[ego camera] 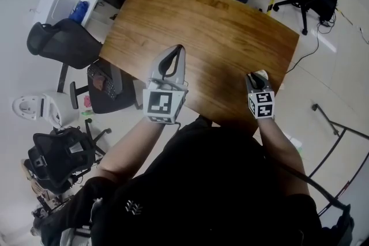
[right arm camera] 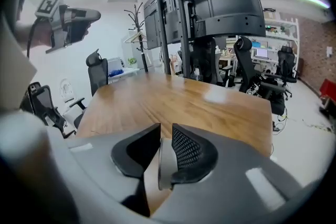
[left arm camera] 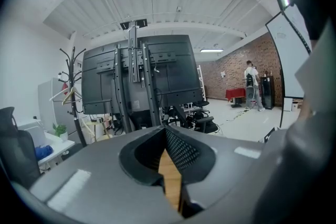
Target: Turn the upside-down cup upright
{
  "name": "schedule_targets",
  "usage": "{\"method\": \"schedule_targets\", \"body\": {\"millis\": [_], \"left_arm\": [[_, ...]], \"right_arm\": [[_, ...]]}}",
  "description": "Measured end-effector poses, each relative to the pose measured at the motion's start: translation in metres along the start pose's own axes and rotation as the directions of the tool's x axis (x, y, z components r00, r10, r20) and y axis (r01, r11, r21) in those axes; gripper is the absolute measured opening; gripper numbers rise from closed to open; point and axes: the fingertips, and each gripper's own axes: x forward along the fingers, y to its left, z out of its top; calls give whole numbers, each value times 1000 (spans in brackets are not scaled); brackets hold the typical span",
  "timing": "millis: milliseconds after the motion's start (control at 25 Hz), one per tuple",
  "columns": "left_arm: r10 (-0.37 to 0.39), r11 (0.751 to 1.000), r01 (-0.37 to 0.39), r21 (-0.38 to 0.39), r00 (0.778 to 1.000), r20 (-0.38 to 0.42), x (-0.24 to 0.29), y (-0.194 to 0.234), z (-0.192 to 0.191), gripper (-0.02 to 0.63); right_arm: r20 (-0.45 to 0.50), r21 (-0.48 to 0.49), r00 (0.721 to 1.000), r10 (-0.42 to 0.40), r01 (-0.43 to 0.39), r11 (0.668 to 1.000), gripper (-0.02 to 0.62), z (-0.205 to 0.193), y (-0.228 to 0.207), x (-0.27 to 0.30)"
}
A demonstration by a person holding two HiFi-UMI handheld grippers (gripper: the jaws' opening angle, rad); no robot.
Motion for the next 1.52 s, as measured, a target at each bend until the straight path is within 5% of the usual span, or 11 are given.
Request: {"method": "schedule_targets", "body": {"millis": [360,640,1000,1240,1360,1520], "left_arm": [[-7,1000,7,6,1000,5,3,0,4,0],[-4,1000,4,-2,1000,6,6,-1,5,0],[-23,1000,23,5,1000,17,11,-7,10,0],[-31,1000,31,4,999,21,14,-11,12,0],[-37,999,37,4,999,27,16,-14,14,0],[-33,999,33,-1,999,24,16,-15,14,0]], "right_arm": [[56,27,997,55,-57,998,100,8,3,-5],[120,115,992,-48,34,993,100,16,-57,-39],[-60,363,986,156,-124,924,163,-34,-65,-34],[-64,347,987,146,-115,931,149,-37,-61,-35],[-84,265,991,105,-79,961,3,-36,-60,-39],[-73,248,990,118,-96,964,3,-33,-53,-40]]}}
